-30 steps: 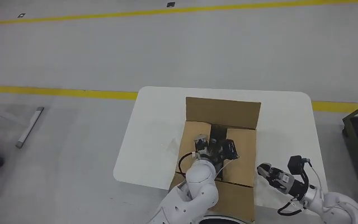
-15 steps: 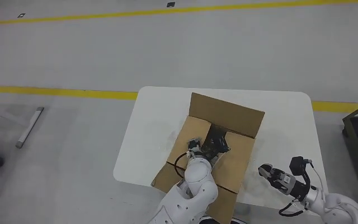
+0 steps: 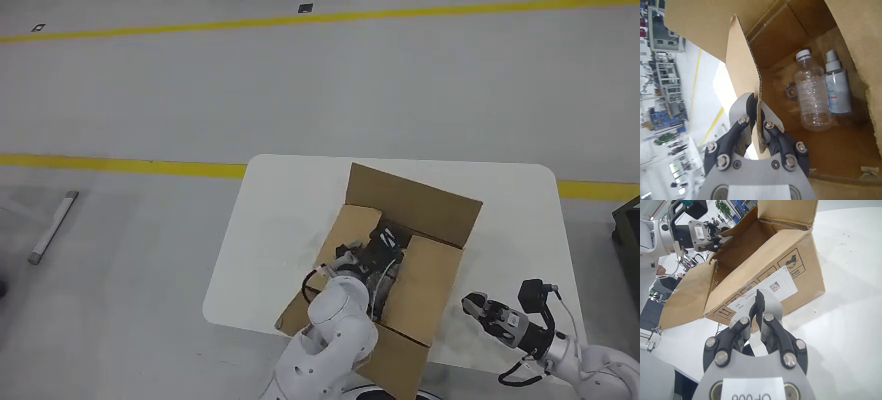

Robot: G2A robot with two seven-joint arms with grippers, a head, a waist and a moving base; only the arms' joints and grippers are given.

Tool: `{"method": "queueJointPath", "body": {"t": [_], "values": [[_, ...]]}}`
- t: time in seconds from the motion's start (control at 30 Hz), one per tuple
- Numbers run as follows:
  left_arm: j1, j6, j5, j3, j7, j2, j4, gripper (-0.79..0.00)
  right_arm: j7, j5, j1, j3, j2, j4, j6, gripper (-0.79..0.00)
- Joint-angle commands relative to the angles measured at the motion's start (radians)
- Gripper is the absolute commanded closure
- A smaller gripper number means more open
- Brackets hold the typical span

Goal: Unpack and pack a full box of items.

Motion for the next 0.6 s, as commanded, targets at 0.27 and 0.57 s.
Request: {"method": "queueJointPath", "body": {"t": [0.27, 0.57], "values": [[0.038, -0.007, -0.269, -0.142, 0.047, 0.004, -0.087, 0.000, 0.018, 0.047, 0.004, 0.013, 0.000, 0.009, 0.040, 0.000], [0.020, -0.049, -0.357, -0.190, -0.006, 0.009, -0.160, -0.727, 0.031, 0.074, 0.004, 0.029, 0.001, 0.018, 0.035, 0.000]]}}
